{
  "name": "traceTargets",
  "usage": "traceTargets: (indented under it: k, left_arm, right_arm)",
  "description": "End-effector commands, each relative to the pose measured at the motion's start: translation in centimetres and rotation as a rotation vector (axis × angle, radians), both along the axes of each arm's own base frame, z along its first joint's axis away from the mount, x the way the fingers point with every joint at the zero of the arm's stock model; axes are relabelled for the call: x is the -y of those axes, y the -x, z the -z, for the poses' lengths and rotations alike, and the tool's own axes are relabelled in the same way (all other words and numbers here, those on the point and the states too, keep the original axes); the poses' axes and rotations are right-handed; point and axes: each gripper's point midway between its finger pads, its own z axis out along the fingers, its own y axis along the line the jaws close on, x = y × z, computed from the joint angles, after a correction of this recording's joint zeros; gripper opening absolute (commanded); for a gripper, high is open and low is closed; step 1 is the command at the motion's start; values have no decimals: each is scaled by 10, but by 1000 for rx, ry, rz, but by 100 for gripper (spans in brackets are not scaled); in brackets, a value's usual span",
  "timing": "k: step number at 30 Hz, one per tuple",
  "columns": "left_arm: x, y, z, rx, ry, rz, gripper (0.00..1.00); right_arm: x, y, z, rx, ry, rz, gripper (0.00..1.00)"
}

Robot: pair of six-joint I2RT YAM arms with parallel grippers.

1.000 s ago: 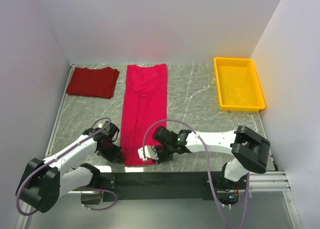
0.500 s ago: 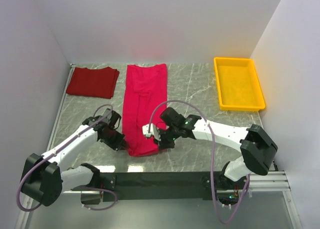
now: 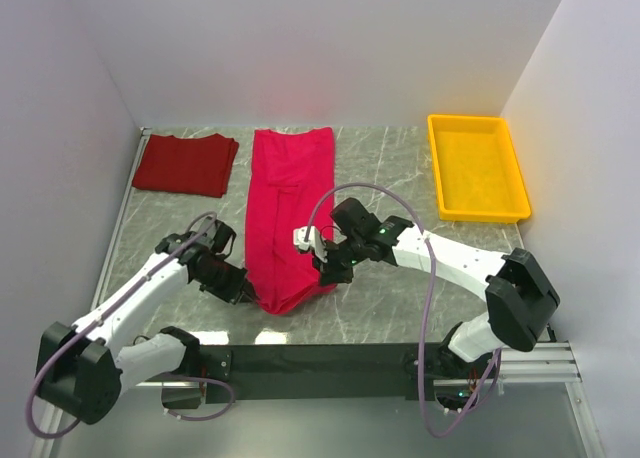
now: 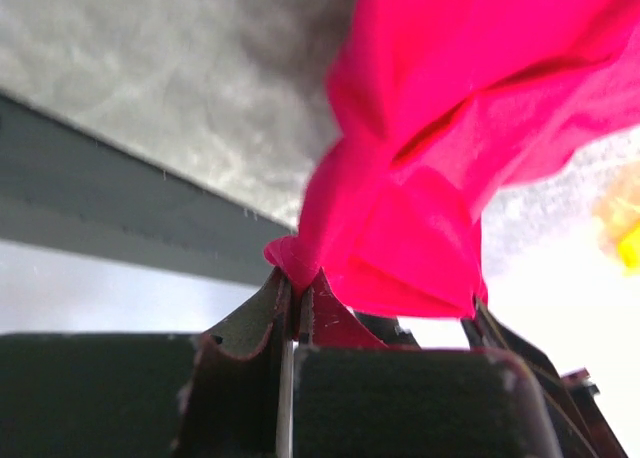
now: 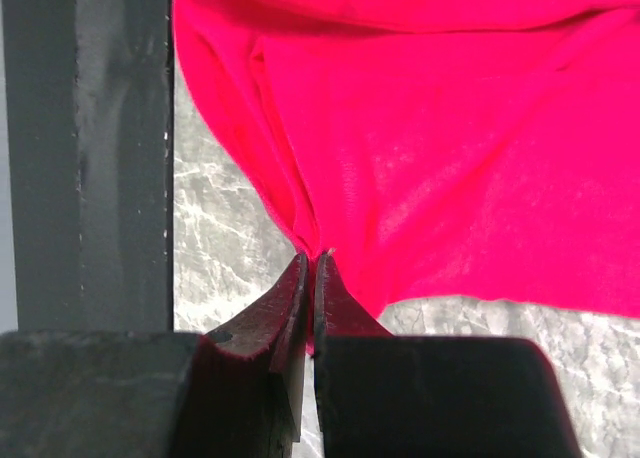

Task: Fold and stack the t-shirts
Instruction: Fold the tshirt

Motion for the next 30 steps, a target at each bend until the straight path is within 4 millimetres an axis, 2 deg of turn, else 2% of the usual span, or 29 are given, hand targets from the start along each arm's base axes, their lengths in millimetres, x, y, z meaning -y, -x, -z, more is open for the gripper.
traceTargets:
  k: [1,6,11,20,24,30]
  left_arm:
    - [8,19,-14,-92,87,-77,1]
    - [10,17,-19,-99,120,-131,0]
    - [11,2,-22,-90,115,-135,1]
    - [-5,-24,-31,-66,80,-136,0]
    - [-12,-36,-30,-65,71,-129,0]
    - [-18,-68,-45,-19,52,-99,0]
  right_arm:
    - [-11,-3,-36,38,-88,-17,0]
    - [-11,-3,-35,41,-93,-25,0]
    - [-13,-10,-40,64,-102,-8,0]
    - [-7,-44,-45,75,-116,87,0]
    - [-10,-50,-44,63,-117,97,0]
    - [-19,-61,-47,45,-130,140,0]
